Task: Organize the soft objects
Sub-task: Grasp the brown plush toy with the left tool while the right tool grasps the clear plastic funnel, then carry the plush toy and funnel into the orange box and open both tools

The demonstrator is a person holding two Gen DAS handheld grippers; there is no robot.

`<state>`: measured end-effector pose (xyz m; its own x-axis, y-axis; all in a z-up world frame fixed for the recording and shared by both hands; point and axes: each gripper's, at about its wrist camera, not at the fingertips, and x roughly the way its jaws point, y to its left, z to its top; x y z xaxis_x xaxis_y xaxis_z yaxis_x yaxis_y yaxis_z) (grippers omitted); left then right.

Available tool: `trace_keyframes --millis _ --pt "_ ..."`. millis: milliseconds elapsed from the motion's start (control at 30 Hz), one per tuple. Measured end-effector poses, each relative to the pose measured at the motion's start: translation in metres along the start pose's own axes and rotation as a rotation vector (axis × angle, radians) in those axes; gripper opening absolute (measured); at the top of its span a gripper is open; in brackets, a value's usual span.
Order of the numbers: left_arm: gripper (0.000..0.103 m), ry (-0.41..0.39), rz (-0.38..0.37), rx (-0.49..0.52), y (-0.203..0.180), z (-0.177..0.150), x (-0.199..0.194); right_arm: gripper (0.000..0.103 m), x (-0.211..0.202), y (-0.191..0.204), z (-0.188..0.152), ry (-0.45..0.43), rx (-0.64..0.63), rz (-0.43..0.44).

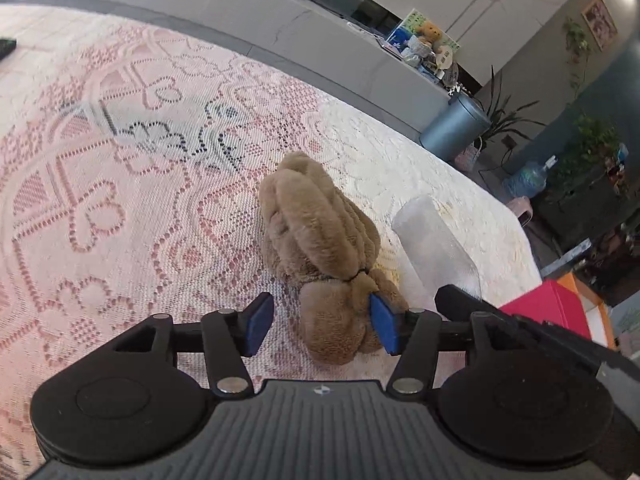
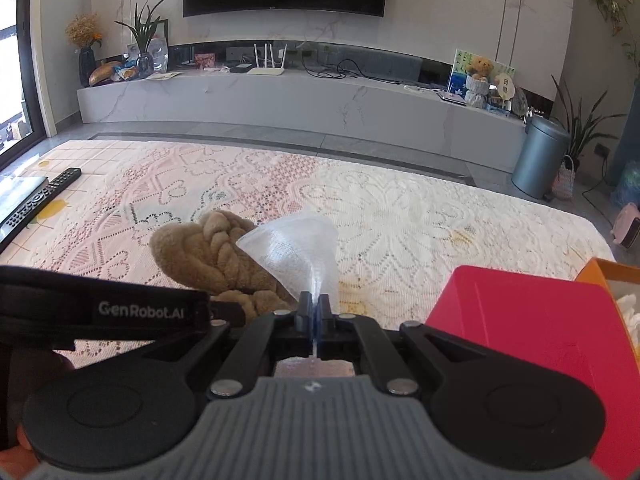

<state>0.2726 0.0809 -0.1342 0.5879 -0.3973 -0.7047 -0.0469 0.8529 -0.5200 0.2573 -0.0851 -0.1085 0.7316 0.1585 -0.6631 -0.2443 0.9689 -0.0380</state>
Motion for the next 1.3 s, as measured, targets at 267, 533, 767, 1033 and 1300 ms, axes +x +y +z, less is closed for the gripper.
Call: trace_keyframes --millis 267,533,767,1033,1300 --pt "0.061 0.030 -0.075 -0.063 0.002 0.002 0.011 0.000 -0.001 0.002 -0.002 0.003 -0.019 -0.002" --pt "0.028 -0.022 -0.057 0.002 -0.007 0.000 0.001 0.000 -0.002 0.003 0.000 0.024 -0.034 -0.007" --pt "0.027 -0.088 -0.026 0.061 -0.013 -0.008 -0.037 0.000 -0.018 -0.001 0.002 0.018 -0.001 0.016" --pt "0.027 -0.183 -0.017 0.167 -0.036 -0.029 -0.106 0.000 -0.068 -0.011 0.005 -0.015 0.104 0.127" --pt "0.027 -0.233 -0.067 0.250 -0.080 -0.050 -0.159 0.000 -0.139 -0.048 0.005 -0.083 0.196 0.176"
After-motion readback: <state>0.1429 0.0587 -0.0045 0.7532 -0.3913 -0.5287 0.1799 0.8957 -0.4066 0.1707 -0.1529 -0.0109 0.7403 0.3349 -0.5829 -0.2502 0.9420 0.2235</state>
